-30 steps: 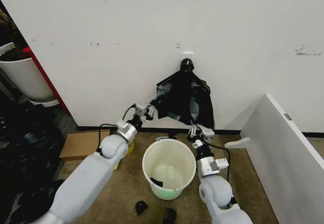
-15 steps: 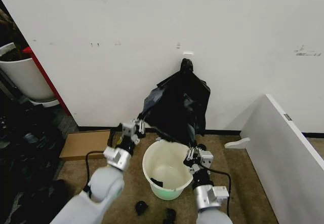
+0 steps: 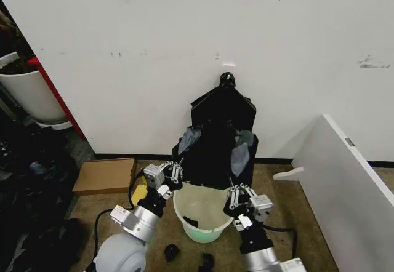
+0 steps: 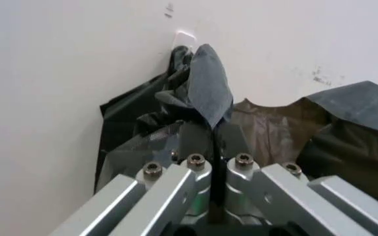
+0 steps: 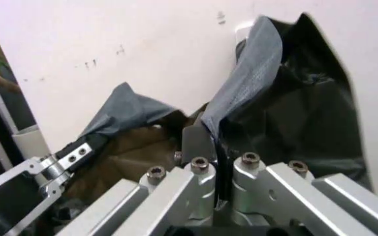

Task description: Place the garbage bag over the trash bin.

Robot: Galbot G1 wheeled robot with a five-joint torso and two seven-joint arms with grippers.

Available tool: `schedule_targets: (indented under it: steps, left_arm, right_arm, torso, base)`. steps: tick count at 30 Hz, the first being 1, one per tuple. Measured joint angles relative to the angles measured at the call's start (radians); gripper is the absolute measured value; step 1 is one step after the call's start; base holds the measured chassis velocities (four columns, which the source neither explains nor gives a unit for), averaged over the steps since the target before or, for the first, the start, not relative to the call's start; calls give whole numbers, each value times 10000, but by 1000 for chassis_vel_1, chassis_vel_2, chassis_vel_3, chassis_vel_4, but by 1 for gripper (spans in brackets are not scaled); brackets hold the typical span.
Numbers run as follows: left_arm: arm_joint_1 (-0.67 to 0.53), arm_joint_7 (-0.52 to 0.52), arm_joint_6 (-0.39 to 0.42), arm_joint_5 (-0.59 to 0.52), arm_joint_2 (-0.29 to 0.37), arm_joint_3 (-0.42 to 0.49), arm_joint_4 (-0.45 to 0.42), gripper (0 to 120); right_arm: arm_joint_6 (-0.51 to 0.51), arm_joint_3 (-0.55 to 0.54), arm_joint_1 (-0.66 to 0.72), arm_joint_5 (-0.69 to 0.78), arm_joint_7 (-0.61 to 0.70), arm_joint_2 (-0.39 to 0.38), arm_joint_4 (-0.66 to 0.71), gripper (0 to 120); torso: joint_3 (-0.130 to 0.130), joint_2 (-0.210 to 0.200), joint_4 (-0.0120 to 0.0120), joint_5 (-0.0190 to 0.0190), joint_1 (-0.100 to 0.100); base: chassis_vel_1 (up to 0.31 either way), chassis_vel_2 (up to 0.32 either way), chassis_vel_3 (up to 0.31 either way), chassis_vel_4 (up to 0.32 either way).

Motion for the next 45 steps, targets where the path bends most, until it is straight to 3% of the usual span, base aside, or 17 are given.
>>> schedule_targets:
  steps: [5, 17, 20, 26, 30, 34, 38, 45]
  left_arm:
    - [342, -192, 501, 300, -106, 46, -241, 0]
    - [697, -904, 1491, -70, -699, 428, 186, 0]
    - [762, -936, 1586, -153, -697, 419, -32, 0]
    - [952, -1079, 1913, -618, -389, 237, -1074, 0]
    - [1015, -1169, 2048, -745, -297, 172, -1406, 0]
    - [1042, -2108, 2947, -774, -243, 184, -1789, 0]
    - [929, -2398, 3195, -753, -318, 231, -1724, 0]
    - [430, -2439, 3069, -503, -672, 416, -761, 0]
  right_arm:
    - [-134, -7, -33, 549, -23, -214, -79, 0]
    - [-1240, -360, 689, 4218, 265, -209, -601, 0]
    - [-1248, -376, 681, 4425, -91, -263, -462, 0]
    - [-523, -140, 663, 4430, -2228, -381, -296, 0]
    - [-384, 111, 731, 4407, -2825, -442, -285, 0]
    - [-692, 196, 764, 4413, -2751, -604, -101, 0]
    - [-929, 200, 845, 4490, -2504, -650, -158, 0]
    - [-1020, 372, 1454, 5043, -2444, -374, -1456, 0]
  torso:
    - [0, 0, 1, 0, 0]
    - [1, -3, 2, -1, 1]
    - [1, -2, 1, -2, 1]
    - [1, -2, 1, 0, 1]
    - [1, -2, 1, 1, 1]
    - [1, -2, 1, -1, 1]
    - [1, -2, 1, -2, 1]
    - [1, -3, 0, -1, 1]
  base:
    - [0, 0, 0, 0]
    - [0, 0, 0, 0]
    - [0, 0, 0, 0]
    - [0, 0, 0, 0]
    - [0, 0, 0, 0]
    - [0, 0, 0, 0]
    - [0, 0, 0, 0]
    - [0, 0, 0, 0]
